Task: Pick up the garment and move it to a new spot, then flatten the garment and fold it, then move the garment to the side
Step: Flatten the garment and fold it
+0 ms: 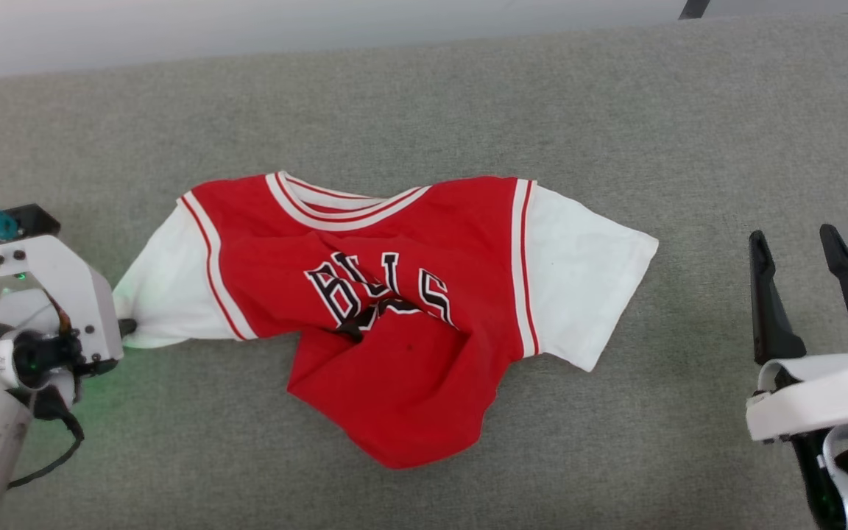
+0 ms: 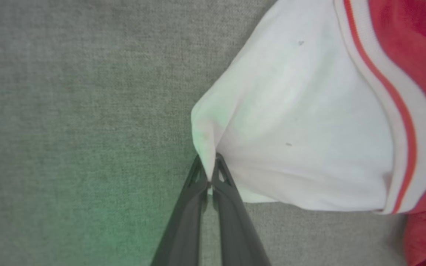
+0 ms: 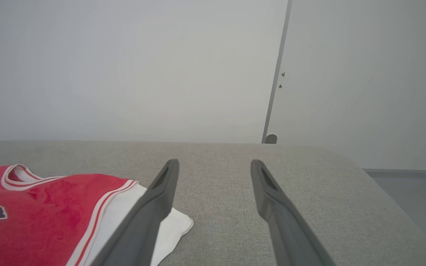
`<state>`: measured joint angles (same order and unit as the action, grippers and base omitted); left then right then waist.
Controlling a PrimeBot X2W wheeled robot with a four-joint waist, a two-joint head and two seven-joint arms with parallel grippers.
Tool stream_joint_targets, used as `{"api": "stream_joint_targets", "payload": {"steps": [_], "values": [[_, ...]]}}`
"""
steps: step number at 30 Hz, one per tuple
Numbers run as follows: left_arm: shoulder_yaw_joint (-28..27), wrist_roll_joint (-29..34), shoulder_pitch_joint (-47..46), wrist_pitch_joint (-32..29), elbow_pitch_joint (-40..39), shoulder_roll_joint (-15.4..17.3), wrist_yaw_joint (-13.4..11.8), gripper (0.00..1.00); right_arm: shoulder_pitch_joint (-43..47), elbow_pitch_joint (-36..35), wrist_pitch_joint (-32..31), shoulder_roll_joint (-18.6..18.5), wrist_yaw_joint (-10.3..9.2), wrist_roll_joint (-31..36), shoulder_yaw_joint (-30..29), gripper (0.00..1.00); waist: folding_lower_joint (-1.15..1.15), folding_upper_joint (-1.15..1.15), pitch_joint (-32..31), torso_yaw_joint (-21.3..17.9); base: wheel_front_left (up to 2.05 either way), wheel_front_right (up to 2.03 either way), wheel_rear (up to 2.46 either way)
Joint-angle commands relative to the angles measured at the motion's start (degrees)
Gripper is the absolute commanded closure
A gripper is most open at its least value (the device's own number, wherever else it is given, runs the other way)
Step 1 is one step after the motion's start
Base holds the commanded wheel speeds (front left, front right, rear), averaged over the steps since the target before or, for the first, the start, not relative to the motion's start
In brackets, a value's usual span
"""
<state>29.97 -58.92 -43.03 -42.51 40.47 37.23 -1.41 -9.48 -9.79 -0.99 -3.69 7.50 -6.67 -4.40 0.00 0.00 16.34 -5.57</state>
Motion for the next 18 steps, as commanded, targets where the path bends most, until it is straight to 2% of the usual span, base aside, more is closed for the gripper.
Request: {"api": "stream_joint_targets", "payload": {"steps": [1, 12, 18], "values": [[1.5, 0.32, 2.47, -0.64, 1.12, -1.63, 0.32, 1.0, -0.91, 0.18, -1.68, -0.55, -0.02, -0.73, -0.3, 0.0, 0.0, 0.0, -0.18, 0.32, 0.0, 0.0, 0.0], [3.02, 1.66, -0.38, 0.66, 0.14, -4.28, 0.99, 1.0, -9.33, 9.01, -23.67, -4.67, -0.02, -6.65, -1.0, 0.0, 0.0, 0.0, 1.03, 2.88, 0.0, 0.0, 0.0], [3.72, 2.15, -1.85, 1.17, -0.53, -5.88, 1.63, 1.0, -13.85, 13.95, -30.93, -5.94, -0.02, -9.18, -0.01, 0.0, 0.0, 0.0, 2.4, 4.48, 0.0, 0.0, 0.0]]}}
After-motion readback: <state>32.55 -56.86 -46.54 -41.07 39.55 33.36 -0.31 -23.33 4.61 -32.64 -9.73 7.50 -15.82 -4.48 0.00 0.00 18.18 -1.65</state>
